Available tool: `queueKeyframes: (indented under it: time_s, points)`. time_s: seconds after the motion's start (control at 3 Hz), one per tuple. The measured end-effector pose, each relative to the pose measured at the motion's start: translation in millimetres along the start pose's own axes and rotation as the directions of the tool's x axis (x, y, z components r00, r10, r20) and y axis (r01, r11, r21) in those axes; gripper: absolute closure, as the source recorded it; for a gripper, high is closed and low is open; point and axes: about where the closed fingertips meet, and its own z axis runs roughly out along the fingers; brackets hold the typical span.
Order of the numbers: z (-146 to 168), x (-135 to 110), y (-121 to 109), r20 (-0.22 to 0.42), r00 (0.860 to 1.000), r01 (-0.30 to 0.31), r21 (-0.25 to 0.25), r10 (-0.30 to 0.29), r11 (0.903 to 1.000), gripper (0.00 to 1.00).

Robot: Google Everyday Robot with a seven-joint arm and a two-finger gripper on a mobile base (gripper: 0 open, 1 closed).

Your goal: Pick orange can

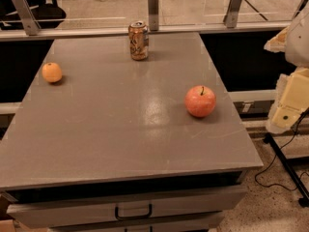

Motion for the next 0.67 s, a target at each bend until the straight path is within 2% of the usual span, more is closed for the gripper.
queueKeyframes:
  time_s: [0.33,0.67]
  points:
    - [-0.7,-1.2,-0.7,0.006,1.0,0.002,0.005,-0.002,1.0,0.0]
    - [15.7,-28.2,-13.3,0.083,0.996,0.031,0.01,-0.031,0.9995,0.0]
